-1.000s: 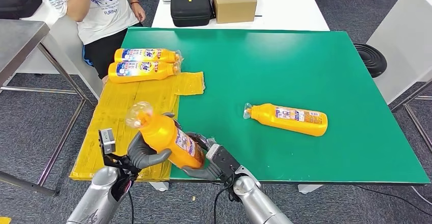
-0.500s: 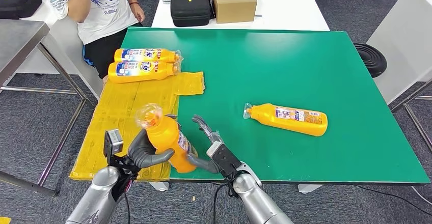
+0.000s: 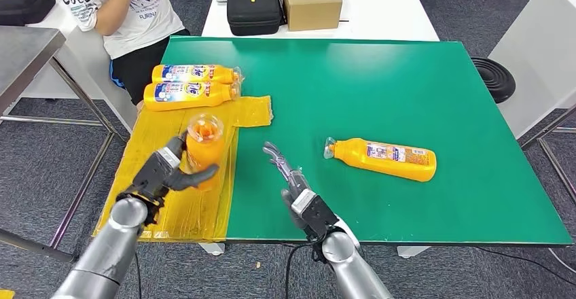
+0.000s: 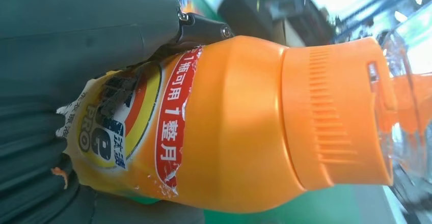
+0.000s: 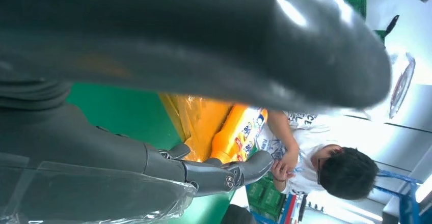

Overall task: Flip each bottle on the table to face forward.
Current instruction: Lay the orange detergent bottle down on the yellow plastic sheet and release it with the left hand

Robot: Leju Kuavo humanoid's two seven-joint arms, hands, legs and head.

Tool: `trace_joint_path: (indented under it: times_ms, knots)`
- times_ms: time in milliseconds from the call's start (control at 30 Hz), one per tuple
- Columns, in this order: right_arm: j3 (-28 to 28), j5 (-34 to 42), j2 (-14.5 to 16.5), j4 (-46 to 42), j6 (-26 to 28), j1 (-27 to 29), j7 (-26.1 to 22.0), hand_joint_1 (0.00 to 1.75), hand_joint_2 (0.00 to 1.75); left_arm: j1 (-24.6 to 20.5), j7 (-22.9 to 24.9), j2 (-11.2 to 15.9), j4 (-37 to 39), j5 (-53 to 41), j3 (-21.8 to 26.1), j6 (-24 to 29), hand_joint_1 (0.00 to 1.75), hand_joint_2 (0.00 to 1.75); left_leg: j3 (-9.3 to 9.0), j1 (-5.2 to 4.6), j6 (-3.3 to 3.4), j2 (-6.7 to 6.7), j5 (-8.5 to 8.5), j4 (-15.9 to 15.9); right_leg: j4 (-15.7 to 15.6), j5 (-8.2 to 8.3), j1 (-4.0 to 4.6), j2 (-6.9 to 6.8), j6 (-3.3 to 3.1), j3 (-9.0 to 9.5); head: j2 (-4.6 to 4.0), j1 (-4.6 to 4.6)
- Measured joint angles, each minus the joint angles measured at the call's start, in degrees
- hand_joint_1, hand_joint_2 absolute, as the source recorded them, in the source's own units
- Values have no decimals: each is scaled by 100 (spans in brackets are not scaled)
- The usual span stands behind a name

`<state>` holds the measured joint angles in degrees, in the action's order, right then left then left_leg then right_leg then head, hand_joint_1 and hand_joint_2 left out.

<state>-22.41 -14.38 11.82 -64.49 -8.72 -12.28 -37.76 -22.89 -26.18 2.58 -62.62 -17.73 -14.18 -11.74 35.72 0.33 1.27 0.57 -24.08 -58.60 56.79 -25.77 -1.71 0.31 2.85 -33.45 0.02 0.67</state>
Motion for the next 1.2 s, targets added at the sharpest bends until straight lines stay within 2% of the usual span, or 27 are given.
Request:
trace_joint_path:
  times_ms: [133,233,367,500,733,933,1200]
  knots:
    - [21,45,-84,-283,-56,131,31,0,0,-276,106,176,-70,-387,32,144,175,175,2,1,-1,0,2,0,1,0,1,0,0,-2,0,-1]
    - [72,154,-138,-371,-101,187,52,0,0,-627,273,383,-117,-746,-22,56,175,175,5,4,-2,1,6,0,1,1,1,-1,-1,-8,0,-2]
    - [157,241,-176,-386,-162,202,79,0,0,-1221,547,683,-99,-1238,-292,-126,175,175,9,7,-3,0,8,0,1,7,1,1,1,-9,0,-1]
    - [210,279,-188,-369,-207,196,80,0,0,-1560,721,925,35,-1812,-718,-198,175,175,9,7,-3,-1,9,0,2,8,1,2,2,-10,0,-2]
    - [274,379,-193,-323,-220,194,65,0,0,-1803,776,1184,570,-2519,-1480,-223,175,175,10,6,-4,-3,9,0,2,7,1,3,2,-13,0,-2]
    - [344,468,-230,-305,-223,206,-16,0,0,-1866,857,1275,1401,-2972,-2265,92,175,175,11,6,-4,-6,9,0,2,7,1,5,2,-13,0,-2]
    - [348,540,-243,-241,-245,217,-73,0,0,-1740,970,1303,2010,-3331,-2804,255,175,175,13,6,-4,-4,9,0,2,7,1,4,2,-14,0,-2]
